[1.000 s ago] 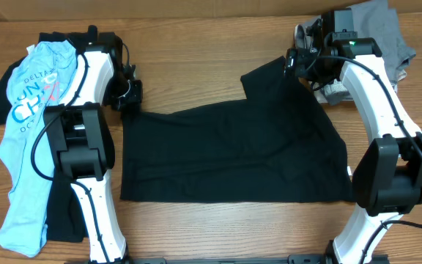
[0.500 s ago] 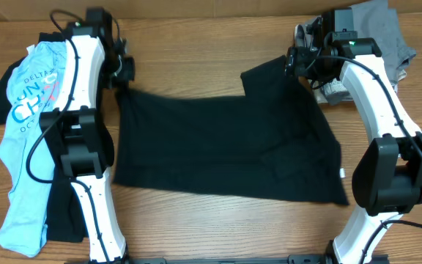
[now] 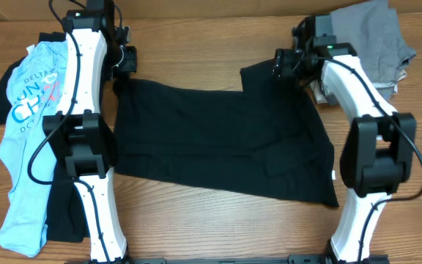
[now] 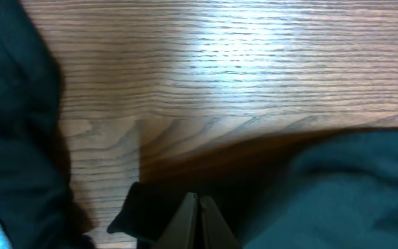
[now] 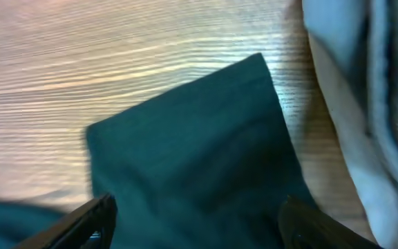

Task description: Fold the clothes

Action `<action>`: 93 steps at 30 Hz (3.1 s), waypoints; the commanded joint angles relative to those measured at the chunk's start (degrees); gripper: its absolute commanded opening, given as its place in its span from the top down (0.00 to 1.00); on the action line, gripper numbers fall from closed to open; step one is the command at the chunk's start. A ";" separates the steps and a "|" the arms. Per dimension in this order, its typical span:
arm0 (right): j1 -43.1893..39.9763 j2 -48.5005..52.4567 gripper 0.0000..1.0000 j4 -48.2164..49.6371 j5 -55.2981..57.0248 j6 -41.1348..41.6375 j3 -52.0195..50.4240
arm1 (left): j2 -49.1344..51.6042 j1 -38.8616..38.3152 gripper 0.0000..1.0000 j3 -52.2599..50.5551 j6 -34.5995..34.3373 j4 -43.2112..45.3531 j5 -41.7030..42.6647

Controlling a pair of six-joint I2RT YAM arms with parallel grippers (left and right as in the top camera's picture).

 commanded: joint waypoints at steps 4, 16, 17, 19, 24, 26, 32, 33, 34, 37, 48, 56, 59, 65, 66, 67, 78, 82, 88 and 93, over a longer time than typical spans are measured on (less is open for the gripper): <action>0.00 5.16 0.22 3.96 4.59 -0.35 0.72 | -0.09 -0.24 0.96 0.79 -0.39 -0.74 -0.68; 0.00 10.43 0.25 12.94 6.51 -2.01 0.72 | -0.09 -0.22 0.96 0.79 -1.92 -1.03 -0.87; 0.00 10.73 0.25 13.46 6.51 -1.99 0.72 | -0.09 -0.22 0.96 0.79 -1.92 -1.05 -0.87; 0.00 11.61 0.26 14.34 6.49 -2.01 0.72 | -0.09 -0.22 0.96 0.79 -2.32 -1.05 -0.87; 0.02 13.11 0.30 15.30 6.01 -1.99 0.72 | -0.09 -0.22 0.96 0.79 -2.36 -0.09 -0.83; 0.00 13.11 0.47 14.62 6.03 -1.77 0.72 | -0.09 -0.22 0.96 0.79 -2.34 0.42 -0.85; -0.11 13.11 0.88 11.23 4.57 4.57 0.87 | -0.09 0.33 0.96 0.81 -3.85 0.94 -0.85; -0.15 13.11 0.95 10.64 4.24 5.73 0.87 | -0.09 0.55 0.96 0.81 -3.85 0.92 -0.87; -0.15 13.09 0.96 10.34 3.87 6.34 0.90 | -0.09 0.74 0.96 0.81 -3.85 0.92 -0.85; -0.15 13.07 0.96 8.39 1.33 6.32 1.92 | -0.11 1.27 0.96 0.83 -3.82 0.44 -0.85; -0.15 12.94 0.96 -18.38 1.77 4.28 21.27 | -0.35 2.45 0.96 0.98 -3.15 -5.14 -0.85; -0.17 12.87 0.96 -32.04 2.25 4.28 33.81 | -3.13 3.13 0.96 0.98 -2.03 -5.75 -0.83; -0.17 12.72 0.96 -36.98 2.19 4.28 36.41 | -4.74 3.15 0.96 0.98 -1.14 -5.86 -0.90; -0.15 8.83 0.96 -49.16 2.14 4.28 37.88 | -7.98 3.13 0.96 0.98 -1.22 -8.50 -0.87; -0.15 8.09 0.96 -50.21 2.14 4.31 37.88 | -8.24 3.13 0.96 0.98 -1.25 -9.33 -0.85; -0.15 7.08 0.96 -51.36 2.14 4.31 37.86 | -8.33 3.15 0.96 0.98 -1.27 -10.27 -0.85; -0.15 -1.99 0.96 -58.49 1.97 4.55 34.38 | -8.39 4.15 0.96 0.96 -1.22 -18.56 -2.43; -0.26 -5.27 0.96 -58.23 2.36 4.81 24.48 | -8.39 4.02 0.96 0.83 -1.20 -18.56 -2.71; -1.05 -17.64 0.96 -48.68 2.51 8.09 1.81 | -8.98 3.85 0.96 -2.40 -1.20 -18.56 -2.62; -1.79 -26.88 0.96 -42.71 2.16 10.21 -13.16 | -10.58 3.52 0.96 -8.57 -1.18 -18.56 -2.69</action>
